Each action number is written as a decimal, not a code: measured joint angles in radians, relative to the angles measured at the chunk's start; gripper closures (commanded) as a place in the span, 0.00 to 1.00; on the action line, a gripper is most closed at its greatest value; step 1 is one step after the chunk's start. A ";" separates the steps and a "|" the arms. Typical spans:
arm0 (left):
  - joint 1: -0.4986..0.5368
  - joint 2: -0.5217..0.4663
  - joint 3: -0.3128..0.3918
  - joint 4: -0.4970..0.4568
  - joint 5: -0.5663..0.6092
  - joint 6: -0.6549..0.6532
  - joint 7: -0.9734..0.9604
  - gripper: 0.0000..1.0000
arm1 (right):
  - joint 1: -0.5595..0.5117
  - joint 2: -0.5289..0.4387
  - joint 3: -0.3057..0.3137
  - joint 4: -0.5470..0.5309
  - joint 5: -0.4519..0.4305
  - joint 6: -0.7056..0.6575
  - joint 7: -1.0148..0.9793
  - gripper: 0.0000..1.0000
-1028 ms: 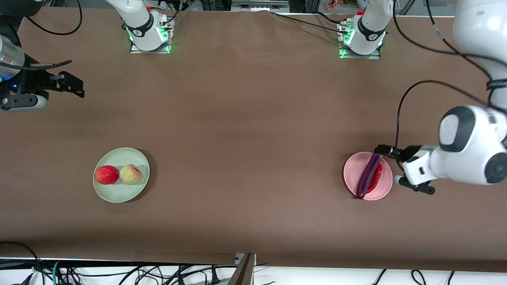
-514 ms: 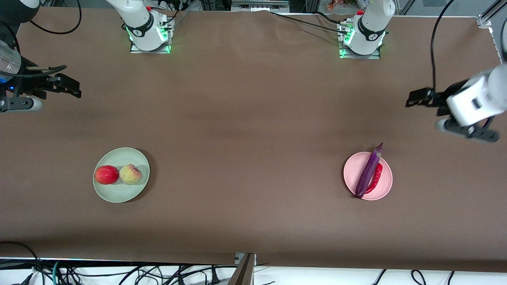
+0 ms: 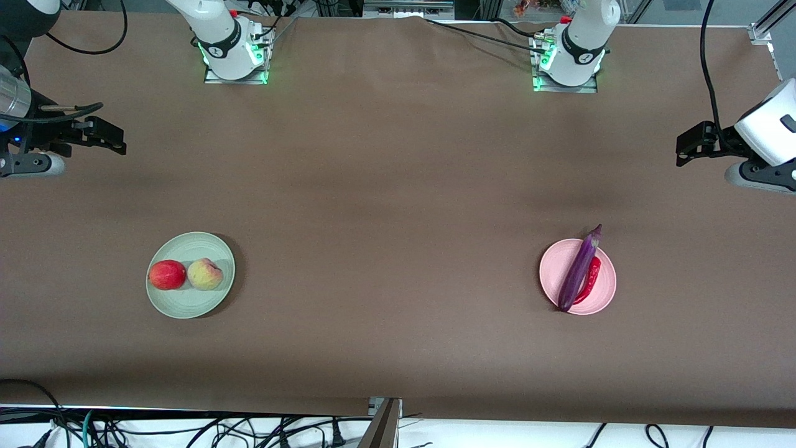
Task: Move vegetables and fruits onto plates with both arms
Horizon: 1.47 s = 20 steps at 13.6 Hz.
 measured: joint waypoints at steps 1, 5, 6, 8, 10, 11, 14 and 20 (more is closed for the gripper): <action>-0.026 -0.014 0.025 -0.021 -0.014 0.003 -0.011 0.00 | 0.000 0.001 0.000 0.000 0.000 0.001 -0.001 0.00; -0.162 -0.111 0.230 -0.179 -0.106 0.089 -0.059 0.00 | -0.001 0.017 0.000 0.019 0.000 0.007 -0.002 0.00; -0.165 -0.129 0.245 -0.209 -0.114 0.105 -0.068 0.00 | -0.001 0.023 0.000 0.029 0.000 0.007 -0.003 0.00; -0.169 -0.151 0.247 -0.236 -0.116 0.110 -0.096 0.00 | -0.001 0.032 0.001 0.040 0.000 0.007 -0.004 0.00; -0.180 -0.157 0.232 -0.238 -0.116 0.111 -0.115 0.00 | -0.001 0.036 0.001 0.042 0.000 0.007 -0.004 0.00; -0.184 -0.157 0.222 -0.238 -0.116 0.112 -0.119 0.00 | -0.001 0.038 0.000 0.042 0.000 0.007 -0.004 0.00; -0.186 -0.159 0.195 -0.236 -0.116 0.123 -0.123 0.00 | -0.003 0.048 0.000 0.048 0.000 0.007 -0.004 0.00; -0.160 -0.166 0.211 -0.233 -0.115 0.101 -0.123 0.00 | -0.002 0.058 0.006 0.063 0.001 0.007 -0.004 0.00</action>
